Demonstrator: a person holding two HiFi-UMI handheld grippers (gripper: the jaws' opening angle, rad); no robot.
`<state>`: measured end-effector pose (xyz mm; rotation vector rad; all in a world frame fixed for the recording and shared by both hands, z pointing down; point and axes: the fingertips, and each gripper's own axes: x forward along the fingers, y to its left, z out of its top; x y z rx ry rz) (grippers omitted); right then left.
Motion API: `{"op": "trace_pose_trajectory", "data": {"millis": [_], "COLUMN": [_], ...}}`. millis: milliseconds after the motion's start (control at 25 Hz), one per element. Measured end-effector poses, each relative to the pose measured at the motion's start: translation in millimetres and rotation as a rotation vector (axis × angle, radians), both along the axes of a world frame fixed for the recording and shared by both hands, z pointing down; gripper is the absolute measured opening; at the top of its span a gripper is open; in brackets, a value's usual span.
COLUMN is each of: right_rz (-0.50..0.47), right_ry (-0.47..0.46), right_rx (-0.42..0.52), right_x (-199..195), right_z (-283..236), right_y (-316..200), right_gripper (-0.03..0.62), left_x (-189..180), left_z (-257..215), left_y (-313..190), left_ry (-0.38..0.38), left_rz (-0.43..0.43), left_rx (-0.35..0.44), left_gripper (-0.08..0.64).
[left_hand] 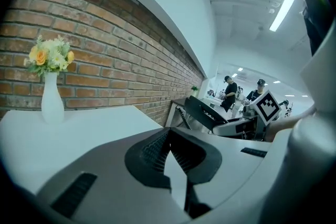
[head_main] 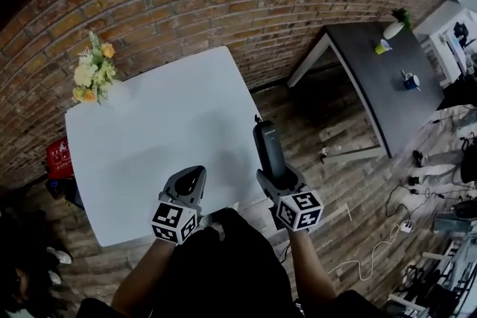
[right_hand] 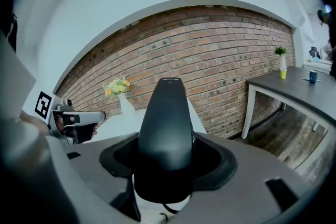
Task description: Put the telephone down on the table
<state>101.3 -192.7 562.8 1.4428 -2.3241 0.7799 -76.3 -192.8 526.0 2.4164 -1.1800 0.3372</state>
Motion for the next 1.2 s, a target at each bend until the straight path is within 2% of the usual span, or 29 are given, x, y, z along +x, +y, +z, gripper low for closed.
{"op": "trace_pose_trajectory", "data": {"millis": [520, 880, 1200], "right_rz": [-0.062, -0.130, -0.146], "right_ry": [0.112, 0.161, 0.213], "right_rx": [-0.068, -0.120, -0.148], "right_x": [0.1, -17.7, -30.7], "right_z": [72.6, 115.1, 134.3], "right_y": [-7.9, -0.5, -2.2], "right_gripper": [0.278, 0.278, 0.278], "left_x": [36.5, 36.7, 22.6], "left_z": [39.4, 55.4, 64.2], "left_y": [-8.8, 0.8, 8.6], "left_ry": [-0.027, -0.052, -0.063], "left_rz": [-0.010, -0.038, -0.066], "left_rx": [-0.062, -0.099, -0.124], "left_gripper": [0.012, 0.012, 0.012]}}
